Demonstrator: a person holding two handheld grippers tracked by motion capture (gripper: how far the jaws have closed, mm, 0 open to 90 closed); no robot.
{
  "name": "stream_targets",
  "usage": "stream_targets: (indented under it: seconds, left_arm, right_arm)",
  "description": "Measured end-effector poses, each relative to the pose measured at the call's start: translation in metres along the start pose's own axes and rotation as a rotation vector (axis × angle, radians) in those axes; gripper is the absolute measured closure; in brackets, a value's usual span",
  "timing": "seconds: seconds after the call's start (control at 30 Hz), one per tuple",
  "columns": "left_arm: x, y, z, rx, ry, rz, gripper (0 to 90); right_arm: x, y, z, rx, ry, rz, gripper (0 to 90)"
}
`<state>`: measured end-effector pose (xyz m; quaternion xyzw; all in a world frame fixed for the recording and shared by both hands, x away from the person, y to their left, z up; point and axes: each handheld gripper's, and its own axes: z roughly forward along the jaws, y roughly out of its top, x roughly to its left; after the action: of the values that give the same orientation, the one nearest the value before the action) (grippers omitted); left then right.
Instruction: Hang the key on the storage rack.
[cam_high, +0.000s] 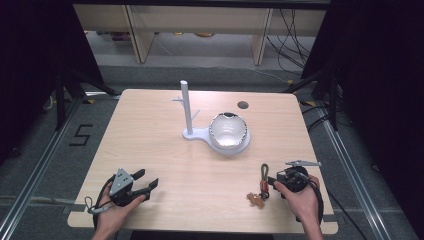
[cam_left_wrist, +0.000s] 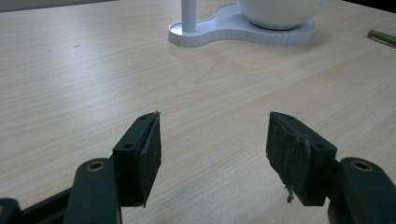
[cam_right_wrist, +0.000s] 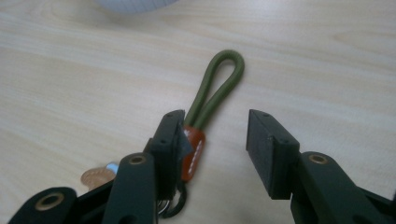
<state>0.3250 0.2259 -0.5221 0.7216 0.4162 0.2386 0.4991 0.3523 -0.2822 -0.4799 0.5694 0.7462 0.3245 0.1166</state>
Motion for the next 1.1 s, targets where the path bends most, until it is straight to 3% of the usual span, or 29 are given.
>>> stream_targets:
  seconds: [0.03, 0.07, 0.13, 0.23, 0.27, 0.33, 0.5, 0.53, 0.57, 0.7, 0.77, 0.83, 0.87, 1.1]
  left_arm:
    - [0.001, 0.000, 0.000, -0.002, -0.004, 0.012, 35.3]
    - [0.001, 0.000, 0.001, -0.006, -0.002, -0.005, 35.3]
    - [0.000, 0.000, 0.000, 0.000, 0.004, -0.004, 35.5]
    - [-0.001, 0.000, 0.001, -0.002, 0.000, -0.025, 35.8]
    - [-0.001, 0.000, 0.000, -0.002, 0.000, -0.017, 36.1]
    - [-0.001, 0.000, 0.000, 0.000, 0.001, -0.018, 36.2]
    - [-0.002, 0.000, 0.000, -0.007, -0.003, -0.010, 36.4]
    - [-0.001, -0.001, 0.000, -0.015, -0.010, -0.017, 36.4]
    - [-0.002, -0.001, -0.001, -0.018, -0.009, -0.019, 36.5]
    - [-0.002, -0.001, -0.002, -0.013, -0.004, -0.008, 37.1]
    - [-0.001, -0.001, -0.002, -0.015, 0.000, -0.023, 37.1]
    - [-0.001, -0.001, -0.002, -0.014, -0.002, -0.025, 37.1]
    - [-0.001, -0.001, -0.002, -0.015, -0.002, -0.023, 37.1]
    - [-0.002, -0.002, -0.002, -0.019, -0.001, -0.022, 37.2]
  right_arm:
    - [0.000, 0.000, -0.001, 0.027, 0.001, 0.008, 57.8]
    - [0.000, 0.000, -0.002, 0.062, 0.010, 0.014, 57.8]
    - [0.001, 0.000, -0.001, 0.060, 0.015, 0.025, 58.4]
    - [0.001, 0.004, -0.003, 0.112, 0.040, 0.022, 59.4]
    - [0.003, 0.007, -0.002, 0.137, 0.034, 0.052, 59.7]
    - [0.004, 0.011, -0.001, 0.168, -0.004, 0.067, 60.6]
    - [0.005, 0.019, 0.000, 0.209, 0.004, 0.078, 62.5]
    - [0.014, 0.024, 0.000, 0.255, 0.004, 0.182, 62.5]
    - [0.012, 0.027, 0.000, 0.261, -0.007, 0.141, 62.5]
    - [0.015, 0.034, 0.002, 0.301, -0.017, 0.160, 63.0]
    - [0.015, 0.042, 0.006, 0.349, -0.039, 0.149, 63.5]
    - [0.016, 0.044, 0.007, 0.356, -0.045, 0.148, 63.8]
    - [0.016, 0.046, 0.010, 0.372, -0.064, 0.123, 63.8]
    - [0.021, 0.049, 0.020, 0.427, -0.053, 0.120, 62.2]
